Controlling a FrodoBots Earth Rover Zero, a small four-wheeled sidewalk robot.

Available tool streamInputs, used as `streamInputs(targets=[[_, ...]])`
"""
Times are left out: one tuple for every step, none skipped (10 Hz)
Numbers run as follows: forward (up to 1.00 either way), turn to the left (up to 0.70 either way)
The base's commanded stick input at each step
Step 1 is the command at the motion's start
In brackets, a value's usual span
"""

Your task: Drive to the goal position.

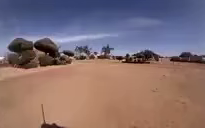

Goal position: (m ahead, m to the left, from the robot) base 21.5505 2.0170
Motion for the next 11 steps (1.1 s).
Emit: streamInputs(targets=[[0.7, 0.0], [0.7, 0.0], [0.7, 0.0], [0.7, 0.0], [0.7, 0.0], [0.7, 0.0], [0.7, 0.0], [0.7, 0.0], [0.7, 0.0], [0.7, 0.0], [0.7, 0.0]])
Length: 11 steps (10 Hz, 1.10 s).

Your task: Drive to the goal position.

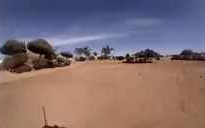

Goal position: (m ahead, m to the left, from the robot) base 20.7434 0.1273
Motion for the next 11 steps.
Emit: streamInputs(targets=[[0.7, 0.0], [0.7, 0.0], [0.7, 0.0], [0.7, 0.0], [0.7, 0.0], [0.7, 0.0], [0.7, 0.0], [0.7, 0.0], [0.7, 0.0], [0.7, 0.0], [0.7, 0.0]])
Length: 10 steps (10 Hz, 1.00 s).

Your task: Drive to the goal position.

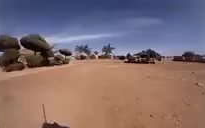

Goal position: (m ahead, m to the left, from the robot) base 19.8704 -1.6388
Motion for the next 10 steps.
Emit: streamInputs(targets=[[0.7, 0.02], [0.7, 0.01], [0.7, 0.0], [0.7, 0.0], [0.7, 0.0], [0.7, 0.0], [0.7, 0.0], [0.7, 0.0], [0.7, 0.0], [0.7, 0.0]])
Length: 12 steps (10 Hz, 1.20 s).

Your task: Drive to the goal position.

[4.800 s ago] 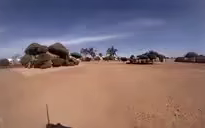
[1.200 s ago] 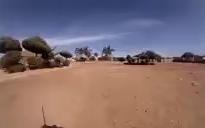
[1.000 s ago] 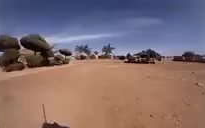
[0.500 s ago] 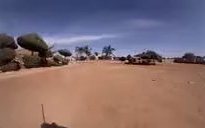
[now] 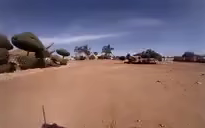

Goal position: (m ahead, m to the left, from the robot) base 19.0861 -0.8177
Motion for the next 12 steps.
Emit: streamInputs(targets=[[0.7, 0.0], [0.7, 0.0], [0.7, 0.0], [0.7, 0.0], [0.7, 0.0], [0.7, 0.0], [0.7, 0.0], [0.7, 0.02], [0.7, 0.02], [0.7, 0.35], [0.7, 0.35], [0.7, 0.35]])
